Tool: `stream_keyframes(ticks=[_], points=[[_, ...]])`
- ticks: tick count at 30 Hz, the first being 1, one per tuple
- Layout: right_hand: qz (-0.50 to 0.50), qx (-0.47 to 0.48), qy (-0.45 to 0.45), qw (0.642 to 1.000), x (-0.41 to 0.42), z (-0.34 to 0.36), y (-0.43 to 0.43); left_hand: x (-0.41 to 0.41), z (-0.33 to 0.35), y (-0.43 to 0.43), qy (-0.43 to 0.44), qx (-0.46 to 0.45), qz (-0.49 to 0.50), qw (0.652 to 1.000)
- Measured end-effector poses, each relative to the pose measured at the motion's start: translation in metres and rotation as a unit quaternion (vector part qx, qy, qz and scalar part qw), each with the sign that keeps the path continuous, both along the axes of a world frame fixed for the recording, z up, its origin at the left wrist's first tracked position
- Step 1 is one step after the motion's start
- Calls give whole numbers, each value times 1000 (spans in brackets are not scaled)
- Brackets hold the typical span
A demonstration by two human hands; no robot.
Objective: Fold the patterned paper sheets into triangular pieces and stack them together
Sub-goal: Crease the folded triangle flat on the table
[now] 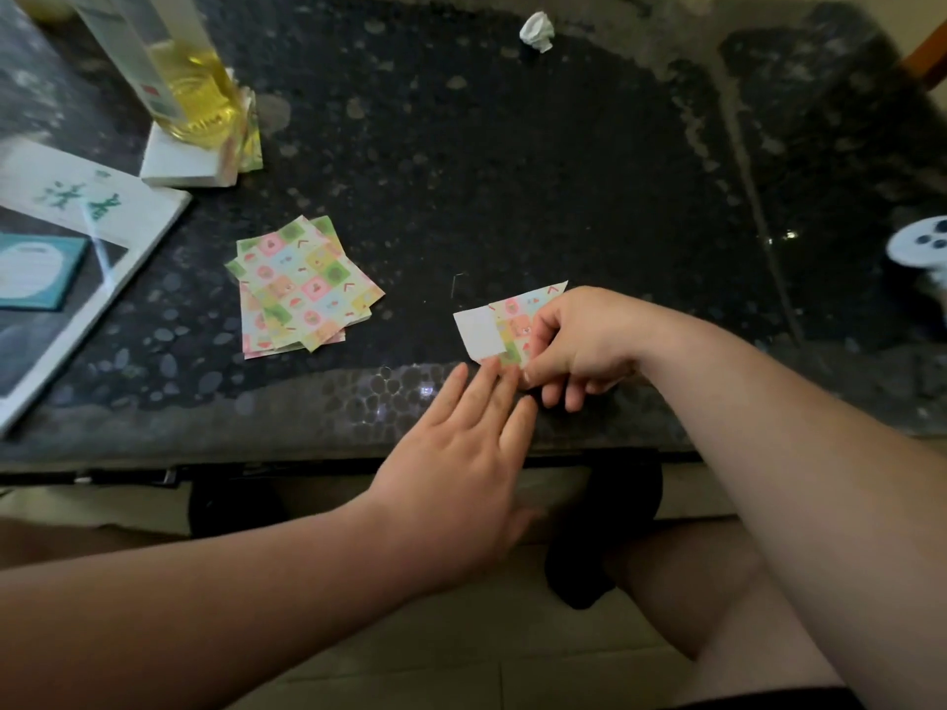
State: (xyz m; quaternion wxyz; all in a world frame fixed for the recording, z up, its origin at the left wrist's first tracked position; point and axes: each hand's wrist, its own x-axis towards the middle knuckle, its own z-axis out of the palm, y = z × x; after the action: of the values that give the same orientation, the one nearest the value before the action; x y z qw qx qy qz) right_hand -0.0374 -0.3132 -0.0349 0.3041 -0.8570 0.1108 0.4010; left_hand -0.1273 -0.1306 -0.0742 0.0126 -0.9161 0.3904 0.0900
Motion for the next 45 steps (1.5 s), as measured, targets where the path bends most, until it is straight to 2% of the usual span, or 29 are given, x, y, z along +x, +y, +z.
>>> stream_keyframes(ticks=[7,19,27,45], points=[[0,4,3,1000,1,0,0,0,2,-2,11,41,-22,999],[-4,8,-2,1000,-1,1,0,1,17,-10,46,77,14,996],[5,11,6,1000,2,-2,-1,-6,-9,17,39,22,-1,999],[21,13,-4,1000,1,-2,-1,10,-6,21,24,32,-19,999]])
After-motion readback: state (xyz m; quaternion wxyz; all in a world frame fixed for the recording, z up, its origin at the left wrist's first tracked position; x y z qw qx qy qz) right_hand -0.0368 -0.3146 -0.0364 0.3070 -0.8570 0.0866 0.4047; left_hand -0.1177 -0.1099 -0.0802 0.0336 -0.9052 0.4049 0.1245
